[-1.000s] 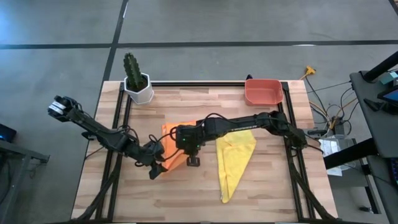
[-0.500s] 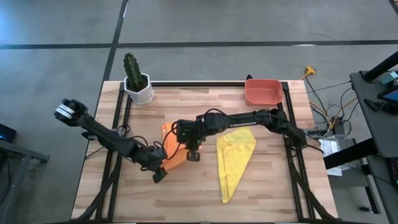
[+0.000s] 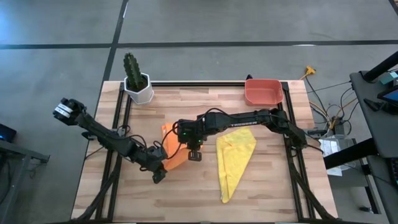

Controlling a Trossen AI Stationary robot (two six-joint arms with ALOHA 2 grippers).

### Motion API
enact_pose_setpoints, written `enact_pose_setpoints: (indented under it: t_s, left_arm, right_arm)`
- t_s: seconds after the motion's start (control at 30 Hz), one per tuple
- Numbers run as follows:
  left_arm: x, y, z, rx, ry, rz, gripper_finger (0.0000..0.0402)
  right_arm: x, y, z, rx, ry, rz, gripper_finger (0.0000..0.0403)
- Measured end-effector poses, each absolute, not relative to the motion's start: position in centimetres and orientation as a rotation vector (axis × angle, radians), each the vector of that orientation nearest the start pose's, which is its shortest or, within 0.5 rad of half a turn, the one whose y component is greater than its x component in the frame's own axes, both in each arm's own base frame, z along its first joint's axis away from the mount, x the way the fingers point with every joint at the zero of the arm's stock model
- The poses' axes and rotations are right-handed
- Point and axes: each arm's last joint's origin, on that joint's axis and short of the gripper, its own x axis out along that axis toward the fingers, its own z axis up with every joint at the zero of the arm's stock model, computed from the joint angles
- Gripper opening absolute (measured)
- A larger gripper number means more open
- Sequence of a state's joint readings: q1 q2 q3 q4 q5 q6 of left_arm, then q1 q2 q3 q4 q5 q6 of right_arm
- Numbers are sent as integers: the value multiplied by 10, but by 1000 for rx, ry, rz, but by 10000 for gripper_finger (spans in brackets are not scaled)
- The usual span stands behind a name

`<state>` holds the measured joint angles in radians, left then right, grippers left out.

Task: Roll microfiber towels into tight, uniform cylinder then place into a basket
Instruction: Fold the orange towel

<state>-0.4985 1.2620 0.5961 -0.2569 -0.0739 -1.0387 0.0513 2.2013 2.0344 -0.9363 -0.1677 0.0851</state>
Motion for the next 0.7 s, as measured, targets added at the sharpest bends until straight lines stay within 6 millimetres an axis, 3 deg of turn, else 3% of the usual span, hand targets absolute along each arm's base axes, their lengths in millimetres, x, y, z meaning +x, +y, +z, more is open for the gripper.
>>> enact_pose_setpoints:
  t_s: [0.13, 0.33, 0.6, 0.7]
  left_arm:
    - [201, -107, 174, -695, 985, 102, 12]
    - [206, -111, 187, -718, 962, 60, 2]
    - [210, -116, 240, -732, 854, -54, 1]
    - [207, -115, 250, -698, 873, -74, 1]
  right_arm:
    - [468, 29, 252, 151, 1111, 143, 9]
    - [462, 32, 258, 180, 1133, 185, 9]
    - [442, 41, 286, 191, 1151, 228, 9]
    - [435, 43, 299, 162, 1124, 252, 9]
